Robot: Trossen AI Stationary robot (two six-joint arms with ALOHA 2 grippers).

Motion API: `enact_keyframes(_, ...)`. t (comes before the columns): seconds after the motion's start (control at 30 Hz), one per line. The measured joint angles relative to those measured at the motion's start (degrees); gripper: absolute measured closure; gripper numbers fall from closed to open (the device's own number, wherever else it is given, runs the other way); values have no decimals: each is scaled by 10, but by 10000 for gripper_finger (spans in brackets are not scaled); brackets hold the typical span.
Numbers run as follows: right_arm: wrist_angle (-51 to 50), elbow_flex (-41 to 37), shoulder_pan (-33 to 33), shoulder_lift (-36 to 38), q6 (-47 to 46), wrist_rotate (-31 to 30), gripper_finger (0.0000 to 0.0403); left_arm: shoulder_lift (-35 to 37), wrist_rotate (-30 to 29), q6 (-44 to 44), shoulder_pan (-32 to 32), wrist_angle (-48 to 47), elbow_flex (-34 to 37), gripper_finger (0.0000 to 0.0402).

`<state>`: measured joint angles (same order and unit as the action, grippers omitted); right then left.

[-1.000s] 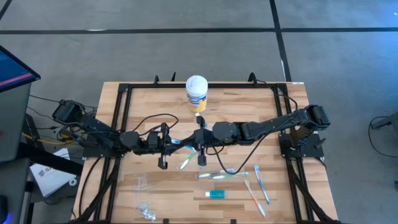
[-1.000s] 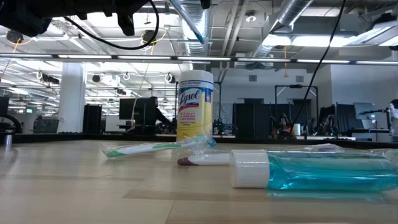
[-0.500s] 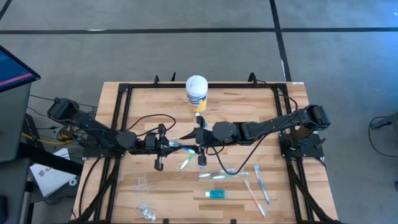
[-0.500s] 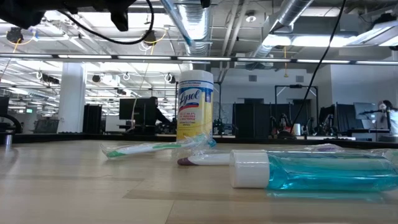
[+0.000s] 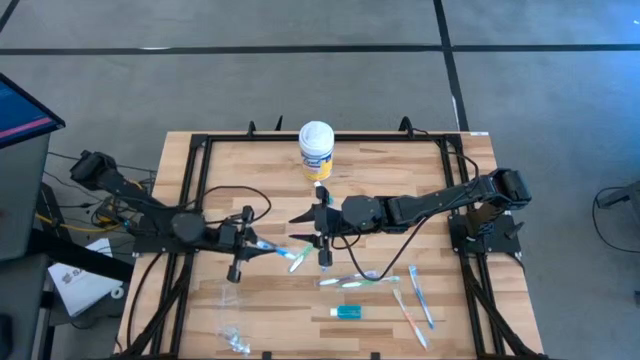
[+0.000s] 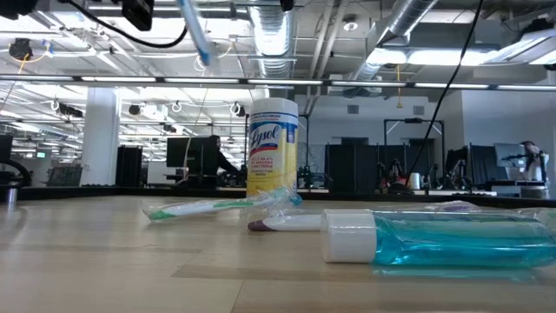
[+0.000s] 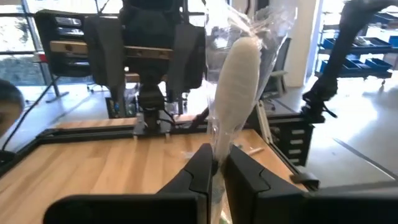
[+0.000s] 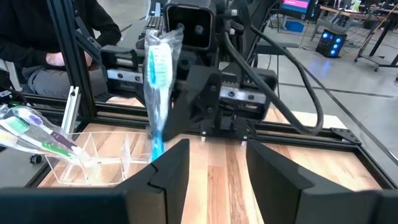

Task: Pick & Place toothbrushing station
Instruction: Put the middle blue toothbrush into the transparent organizer

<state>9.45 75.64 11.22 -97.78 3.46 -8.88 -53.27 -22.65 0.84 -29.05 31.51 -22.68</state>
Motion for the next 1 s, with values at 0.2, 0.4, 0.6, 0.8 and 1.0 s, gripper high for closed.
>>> enact_keyframes(0.2,0,0,0,0,0,0,257,42,0,-43,-40,-81,0,386)
enact_keyframes(0.4,0,0,0,0,0,0,253,58,1,-60,-93,-112,0,386)
enact_keyframes(0.6,-1,0,0,0,-1,0,256,59,16,-63,-150,-115,0,385)
enact_keyframes(0.8,-1,0,0,0,-5,0,263,59,16,-77,-200,-115,0,385)
enact_keyframes(1.0,-1,0,0,0,-5,0,266,59,16,-115,-240,-119,0,385)
